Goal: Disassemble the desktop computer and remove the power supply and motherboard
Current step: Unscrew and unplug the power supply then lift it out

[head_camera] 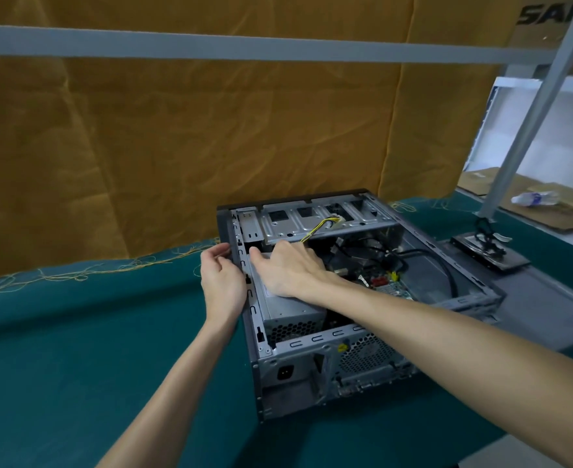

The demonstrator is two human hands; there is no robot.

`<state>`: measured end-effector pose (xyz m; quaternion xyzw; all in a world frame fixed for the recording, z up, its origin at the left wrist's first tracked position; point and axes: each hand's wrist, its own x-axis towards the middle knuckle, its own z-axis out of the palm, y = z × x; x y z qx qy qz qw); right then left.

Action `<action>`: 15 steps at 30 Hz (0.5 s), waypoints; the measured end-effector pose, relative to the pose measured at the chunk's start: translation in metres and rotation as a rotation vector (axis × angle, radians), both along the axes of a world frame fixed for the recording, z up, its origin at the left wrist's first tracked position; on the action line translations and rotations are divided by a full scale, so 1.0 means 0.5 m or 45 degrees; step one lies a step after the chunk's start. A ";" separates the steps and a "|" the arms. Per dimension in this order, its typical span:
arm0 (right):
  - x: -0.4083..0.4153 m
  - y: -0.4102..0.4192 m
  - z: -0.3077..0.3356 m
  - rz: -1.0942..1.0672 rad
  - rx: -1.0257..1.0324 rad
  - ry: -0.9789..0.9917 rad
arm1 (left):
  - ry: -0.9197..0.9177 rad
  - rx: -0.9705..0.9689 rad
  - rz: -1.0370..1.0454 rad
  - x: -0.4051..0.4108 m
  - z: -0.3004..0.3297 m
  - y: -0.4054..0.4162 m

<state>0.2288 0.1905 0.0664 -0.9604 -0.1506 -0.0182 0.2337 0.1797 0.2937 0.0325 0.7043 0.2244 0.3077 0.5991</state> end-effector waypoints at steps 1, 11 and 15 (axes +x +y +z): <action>0.002 0.002 0.001 -0.003 0.003 -0.017 | -0.001 -0.003 0.000 -0.001 0.000 -0.001; 0.007 -0.005 -0.005 -0.015 -0.002 -0.172 | -0.020 0.019 -0.040 -0.009 -0.002 -0.005; -0.008 -0.011 0.006 -0.001 -0.088 0.046 | -0.022 0.007 -0.044 -0.009 0.000 0.001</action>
